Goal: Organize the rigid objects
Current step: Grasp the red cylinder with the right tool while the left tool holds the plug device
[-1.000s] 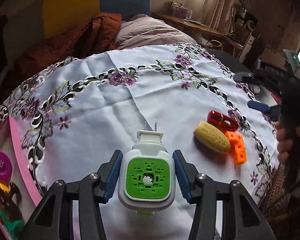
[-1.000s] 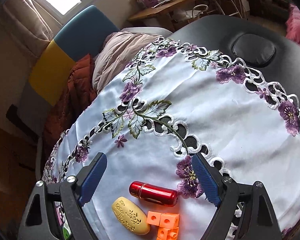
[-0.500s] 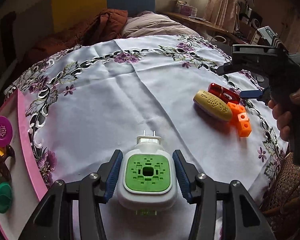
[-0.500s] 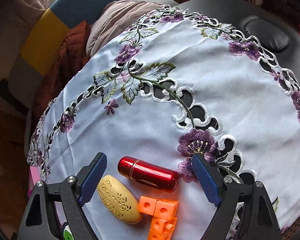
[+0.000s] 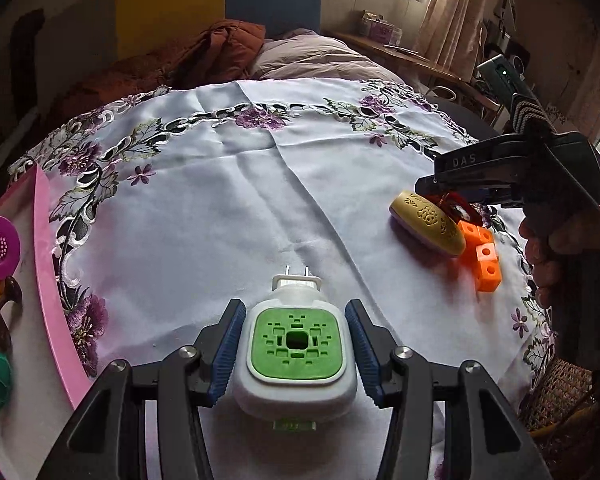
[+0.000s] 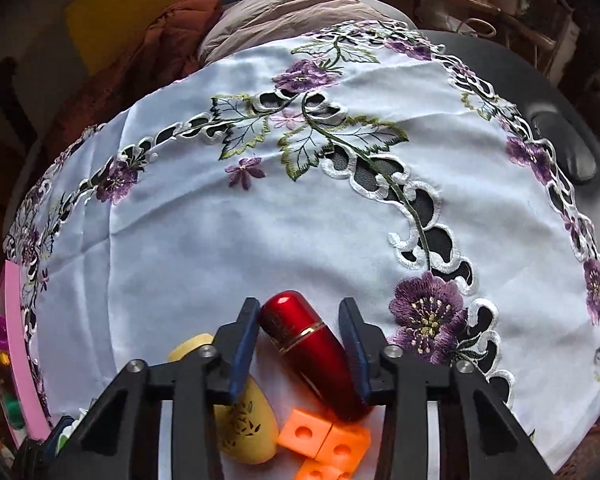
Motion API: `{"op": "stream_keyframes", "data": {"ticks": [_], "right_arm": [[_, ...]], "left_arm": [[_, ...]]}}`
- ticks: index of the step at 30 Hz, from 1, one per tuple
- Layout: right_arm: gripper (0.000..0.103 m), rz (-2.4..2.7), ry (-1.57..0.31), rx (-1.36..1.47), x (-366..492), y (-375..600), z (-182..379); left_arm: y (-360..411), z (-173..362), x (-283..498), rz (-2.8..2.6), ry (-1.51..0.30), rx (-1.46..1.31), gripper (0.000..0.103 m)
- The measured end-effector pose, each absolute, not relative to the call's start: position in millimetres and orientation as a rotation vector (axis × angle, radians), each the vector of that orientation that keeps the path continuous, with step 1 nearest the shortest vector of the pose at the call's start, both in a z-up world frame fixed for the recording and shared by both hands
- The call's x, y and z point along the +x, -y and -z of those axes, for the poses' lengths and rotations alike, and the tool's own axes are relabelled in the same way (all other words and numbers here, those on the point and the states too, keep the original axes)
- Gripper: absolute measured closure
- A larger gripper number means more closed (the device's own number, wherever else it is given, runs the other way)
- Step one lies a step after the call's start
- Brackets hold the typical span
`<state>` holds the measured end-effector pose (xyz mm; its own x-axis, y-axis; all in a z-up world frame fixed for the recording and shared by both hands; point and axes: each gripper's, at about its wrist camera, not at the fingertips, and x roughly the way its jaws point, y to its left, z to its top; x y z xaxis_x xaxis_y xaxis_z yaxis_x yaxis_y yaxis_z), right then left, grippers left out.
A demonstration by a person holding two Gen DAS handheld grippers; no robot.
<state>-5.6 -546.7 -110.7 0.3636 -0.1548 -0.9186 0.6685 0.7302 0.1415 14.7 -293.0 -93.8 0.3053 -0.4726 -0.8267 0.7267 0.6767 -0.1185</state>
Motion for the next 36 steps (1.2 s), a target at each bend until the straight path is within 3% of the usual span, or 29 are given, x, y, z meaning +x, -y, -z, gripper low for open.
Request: {"op": "stream_keyframes", "data": {"ticks": [3,5,8,11,13,15,18,31,36], "right_arm": [[0.067,0.507,-1.016,0.623,-6.0,553.8,107.7],[0.064,0.498,-0.982,0.680,-7.5,561.2,106.2],[0.029,0.532,-0.936,0.781,-19.7,575.6,102.9],[0.028,0.555,-0.907,0.861,-33.6,582.7,101.3],[0.033,0.542,-0.906,0.865,-36.7,582.1,98.9],[0.050,0.551,-0.930,0.809,-37.1,574.5,94.6],[0.067,0.531,-0.970,0.761,-32.2,567.4,95.9],[0.070,0.474,-0.974,0.667,-27.3,557.0,85.7],[0.070,0.449,-1.074,0.613,-18.4,549.8,97.7]], "left_arm": [[291.6,94.3,15.0,0.809,-0.976,0.290,0.051],[291.6,94.4,14.8,0.809,-0.976,0.288,0.051],[291.2,95.1,15.4,0.808,-0.979,0.280,0.051],[291.1,95.1,15.1,0.809,-0.980,0.279,0.051],[291.2,95.2,15.4,0.810,-0.981,0.279,0.051],[290.9,95.5,15.9,0.810,-0.982,0.276,0.051],[290.9,95.5,15.5,0.811,-0.983,0.279,0.051],[290.4,95.8,15.5,0.811,-0.990,0.275,0.051],[289.4,101.9,17.5,0.816,-1.028,0.263,0.051]]}}
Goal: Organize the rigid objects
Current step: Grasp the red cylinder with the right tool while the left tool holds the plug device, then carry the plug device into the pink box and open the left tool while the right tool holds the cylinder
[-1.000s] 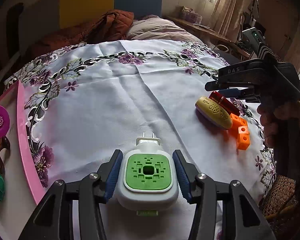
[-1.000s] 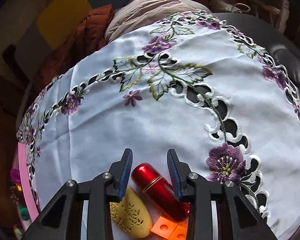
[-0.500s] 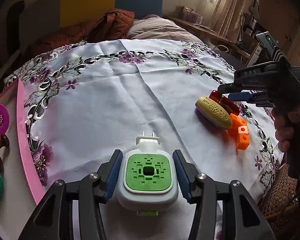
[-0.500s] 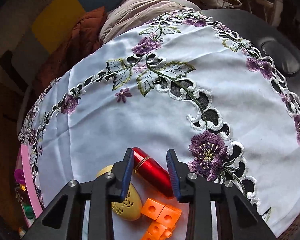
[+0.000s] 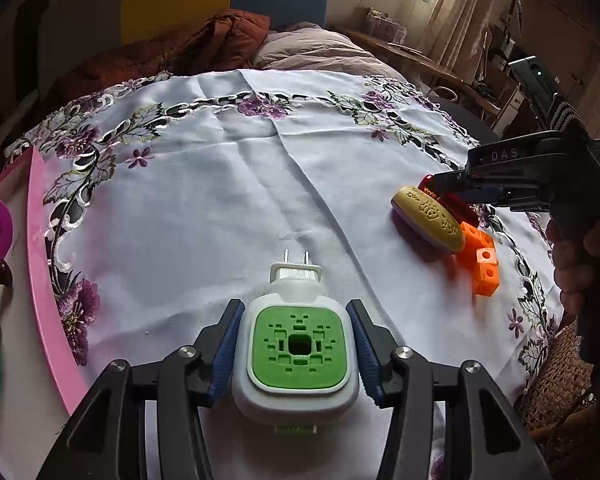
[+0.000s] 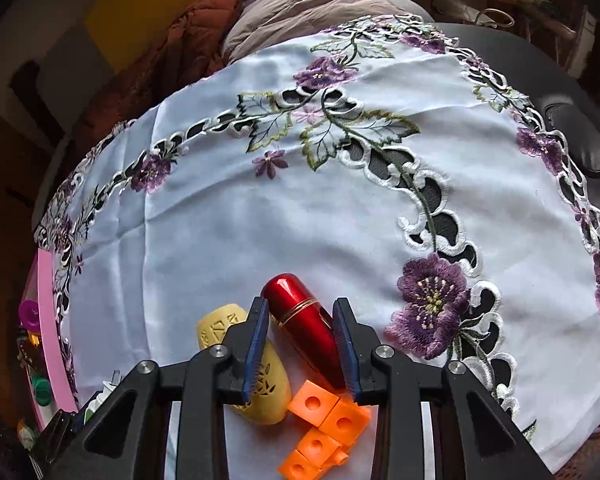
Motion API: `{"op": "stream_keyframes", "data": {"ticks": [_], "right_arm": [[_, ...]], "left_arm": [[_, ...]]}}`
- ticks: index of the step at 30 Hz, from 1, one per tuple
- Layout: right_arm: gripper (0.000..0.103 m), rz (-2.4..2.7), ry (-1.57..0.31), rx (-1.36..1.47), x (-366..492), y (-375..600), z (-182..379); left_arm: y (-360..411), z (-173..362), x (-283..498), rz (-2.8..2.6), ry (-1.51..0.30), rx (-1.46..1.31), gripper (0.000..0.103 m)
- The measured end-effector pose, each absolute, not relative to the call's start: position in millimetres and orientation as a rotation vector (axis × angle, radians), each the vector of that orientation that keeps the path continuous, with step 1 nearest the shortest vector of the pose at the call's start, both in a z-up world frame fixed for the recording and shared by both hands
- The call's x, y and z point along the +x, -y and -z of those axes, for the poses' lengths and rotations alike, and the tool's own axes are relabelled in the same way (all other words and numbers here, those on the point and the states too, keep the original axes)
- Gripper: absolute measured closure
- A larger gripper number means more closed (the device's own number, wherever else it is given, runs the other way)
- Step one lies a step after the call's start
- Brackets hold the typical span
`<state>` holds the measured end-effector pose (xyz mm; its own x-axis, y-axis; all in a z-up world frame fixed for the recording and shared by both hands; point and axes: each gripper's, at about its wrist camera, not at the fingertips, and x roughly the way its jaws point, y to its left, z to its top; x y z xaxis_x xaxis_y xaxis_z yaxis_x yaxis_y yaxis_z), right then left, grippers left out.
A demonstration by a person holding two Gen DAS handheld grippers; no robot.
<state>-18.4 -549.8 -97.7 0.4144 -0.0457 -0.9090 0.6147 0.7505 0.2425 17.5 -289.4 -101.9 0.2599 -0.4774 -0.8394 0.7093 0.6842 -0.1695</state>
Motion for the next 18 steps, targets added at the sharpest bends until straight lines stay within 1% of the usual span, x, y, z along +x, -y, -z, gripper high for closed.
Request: {"op": "stream_keyframes", "data": {"ticks": [2,4,7,8,18], "right_arm": [[0.074,0.472,-1.090,0.537,-13.1,545.2,98.5],[0.074,0.470,-1.099,0.499,-10.6,542.0,99.1],[0.076,0.456,-1.137,0.534,-9.2,546.4,108.3],[0.076,0.453,-1.157,0.537,-7.8,548.1,112.5],[0.076,0.463,-1.150,0.511,-5.5,547.8,110.9]], "left_arm": [[289.7,103.0,15.7,0.813,-1.019,0.268,0.051],[290.8,102.8,14.0,0.809,-1.010,0.279,0.051],[290.6,103.2,15.4,0.810,-1.016,0.272,0.051],[290.7,103.4,15.5,0.811,-1.017,0.272,0.051],[279.1,98.6,14.7,0.783,-1.007,0.244,0.051]]}}
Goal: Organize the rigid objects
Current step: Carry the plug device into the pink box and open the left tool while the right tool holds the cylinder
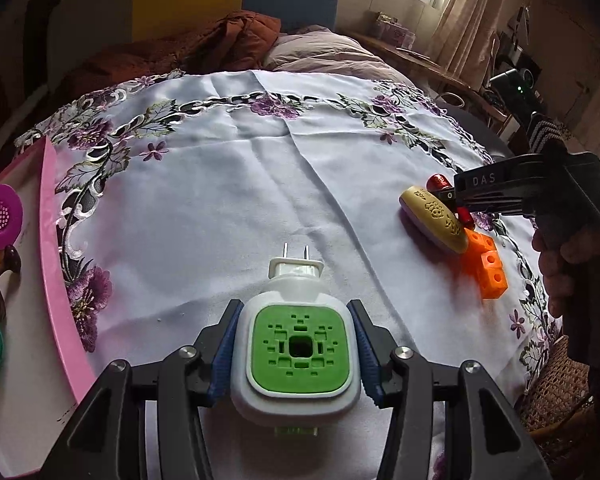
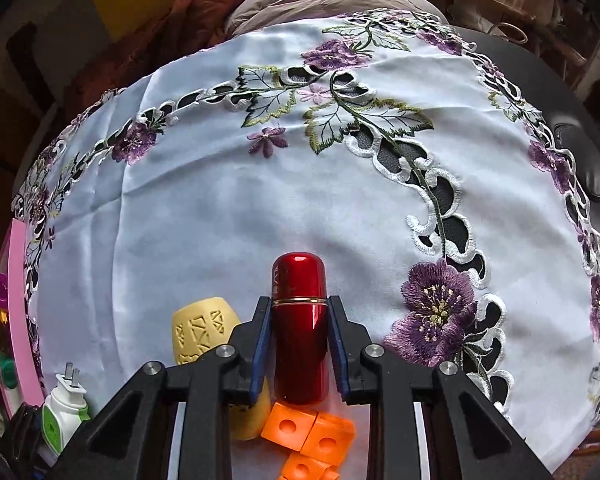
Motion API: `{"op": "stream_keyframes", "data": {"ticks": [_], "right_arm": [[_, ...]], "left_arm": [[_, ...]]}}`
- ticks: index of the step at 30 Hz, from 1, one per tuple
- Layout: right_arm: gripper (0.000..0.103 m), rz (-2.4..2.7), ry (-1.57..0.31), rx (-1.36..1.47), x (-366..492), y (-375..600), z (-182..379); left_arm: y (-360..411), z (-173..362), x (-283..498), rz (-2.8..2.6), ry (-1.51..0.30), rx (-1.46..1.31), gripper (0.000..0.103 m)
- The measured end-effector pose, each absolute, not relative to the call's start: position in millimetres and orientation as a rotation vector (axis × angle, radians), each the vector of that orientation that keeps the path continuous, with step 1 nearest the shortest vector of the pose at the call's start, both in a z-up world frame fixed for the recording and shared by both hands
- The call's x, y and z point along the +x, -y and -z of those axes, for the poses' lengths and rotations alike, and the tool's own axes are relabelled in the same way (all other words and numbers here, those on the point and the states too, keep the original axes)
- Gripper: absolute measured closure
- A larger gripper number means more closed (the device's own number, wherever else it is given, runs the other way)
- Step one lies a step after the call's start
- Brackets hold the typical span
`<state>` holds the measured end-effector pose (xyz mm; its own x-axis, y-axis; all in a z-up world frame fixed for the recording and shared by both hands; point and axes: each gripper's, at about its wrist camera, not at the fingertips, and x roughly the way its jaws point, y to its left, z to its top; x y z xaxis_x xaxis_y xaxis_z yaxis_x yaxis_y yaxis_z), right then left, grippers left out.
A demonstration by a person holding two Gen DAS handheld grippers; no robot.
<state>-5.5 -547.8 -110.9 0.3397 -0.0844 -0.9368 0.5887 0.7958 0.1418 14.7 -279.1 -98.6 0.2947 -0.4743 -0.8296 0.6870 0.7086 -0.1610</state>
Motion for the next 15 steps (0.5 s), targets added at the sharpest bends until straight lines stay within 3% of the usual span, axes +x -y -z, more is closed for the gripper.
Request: {"op": "stream_keyframes", "data": {"ticks": [15], "right_arm": [[0.076,0.474,-1.156,0.386,2.5,526.6,112.9]], "left_arm": [[197.6,39.0,35.3,0.671,-0.911,0.052,0.051]]}}
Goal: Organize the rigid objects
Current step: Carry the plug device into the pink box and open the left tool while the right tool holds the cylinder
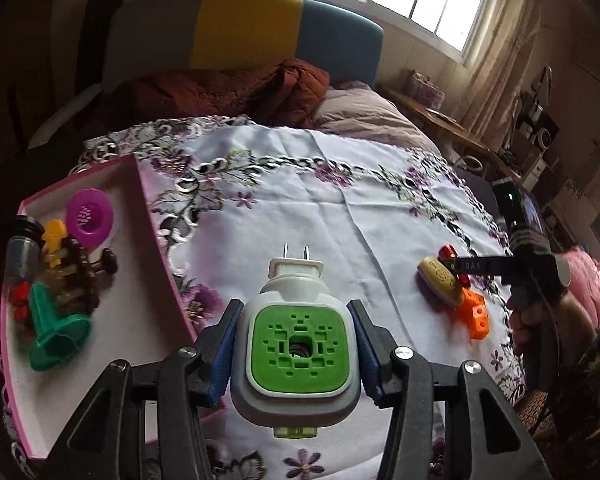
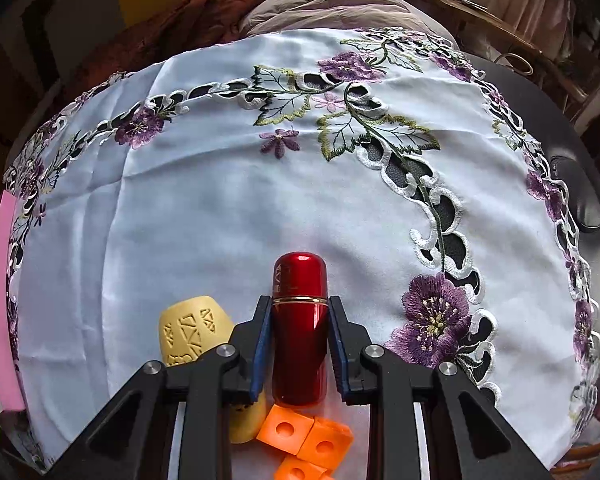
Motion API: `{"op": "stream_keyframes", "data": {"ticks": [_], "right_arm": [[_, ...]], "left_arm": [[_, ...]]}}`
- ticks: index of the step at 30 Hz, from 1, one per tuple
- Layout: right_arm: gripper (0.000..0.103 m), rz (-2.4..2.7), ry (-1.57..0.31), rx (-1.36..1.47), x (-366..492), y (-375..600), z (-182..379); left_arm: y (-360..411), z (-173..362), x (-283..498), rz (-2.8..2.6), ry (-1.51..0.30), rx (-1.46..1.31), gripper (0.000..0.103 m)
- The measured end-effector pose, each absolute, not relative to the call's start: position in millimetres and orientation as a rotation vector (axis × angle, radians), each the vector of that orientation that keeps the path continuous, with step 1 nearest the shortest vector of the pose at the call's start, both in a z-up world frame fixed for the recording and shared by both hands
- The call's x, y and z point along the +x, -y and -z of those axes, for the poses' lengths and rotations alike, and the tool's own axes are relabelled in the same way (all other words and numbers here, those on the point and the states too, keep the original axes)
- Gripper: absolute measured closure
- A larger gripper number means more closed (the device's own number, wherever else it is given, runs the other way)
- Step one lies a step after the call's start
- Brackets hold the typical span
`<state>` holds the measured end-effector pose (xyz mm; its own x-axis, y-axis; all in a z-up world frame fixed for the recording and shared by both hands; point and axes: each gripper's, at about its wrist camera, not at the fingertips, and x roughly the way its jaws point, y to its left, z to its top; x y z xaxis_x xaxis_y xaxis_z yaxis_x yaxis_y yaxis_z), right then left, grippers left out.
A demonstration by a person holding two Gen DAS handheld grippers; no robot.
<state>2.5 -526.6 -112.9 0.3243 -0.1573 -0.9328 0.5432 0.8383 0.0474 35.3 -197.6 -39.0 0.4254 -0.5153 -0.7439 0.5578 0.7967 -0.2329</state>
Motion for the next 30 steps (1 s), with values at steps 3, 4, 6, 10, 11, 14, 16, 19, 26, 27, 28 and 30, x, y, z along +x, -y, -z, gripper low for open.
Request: {"op": "stream_keyframes", "data": {"ticks": [3,4,6,10,11,14,16,19,26,27,28,30], "right_arm": [[0.076,0.476,-1.156,0.370,2.5,523.9,112.0],[0.076,0.476,-1.156,0.362,1.9,523.5,111.0],[0.076,0.476,-1.157,0.346,2.6,520.2,110.5],[0.076,0.473,-1.157,0.342,1.6,524.7,111.1],[0.076,0.472,-1.157,0.340,2.0,525.9,111.6],[0.076,0.472,-1.159,0.327,3.3,524.9,111.7],[0.076,0.471,-1.159,0.322,3.5,524.0,111.3],[0.076,0.471,-1.159,0.318,3.4,523.2,111.1],[0.076,0.469,-1.161,0.305,3.8,522.0,110.5],[0.076,0.469,-1.162,0.301,4.1,522.0,110.4],[0.076,0.469,-1.162,0.298,4.5,522.0,110.4],[0.076,0.469,-1.162,0.295,5.0,521.7,110.3]], "left_arm": [[164.9,34.7,54.4,0.601,-0.918,-0.023,0.051],[154.7,35.7,60.7,0.573,-0.923,-0.041,0.051],[137.0,41.5,73.4,0.528,-0.954,-0.086,0.051],[116.6,57.2,86.9,0.483,-1.013,-0.174,0.051],[116.2,60.7,88.8,0.476,-1.021,-0.178,0.051],[115.4,68.5,97.6,0.460,-1.031,-0.197,0.051],[119.1,72.5,107.2,0.442,-1.035,-0.190,0.051],[127.9,76.3,123.8,0.421,-1.025,-0.175,0.051],[138.5,86.2,144.5,0.389,-1.029,-0.134,0.051],[139.0,86.7,144.1,0.385,-1.030,-0.131,0.051],[138.9,86.3,143.3,0.383,-1.025,-0.126,0.051],[140.1,85.8,141.8,0.380,-1.015,-0.106,0.051]]}}
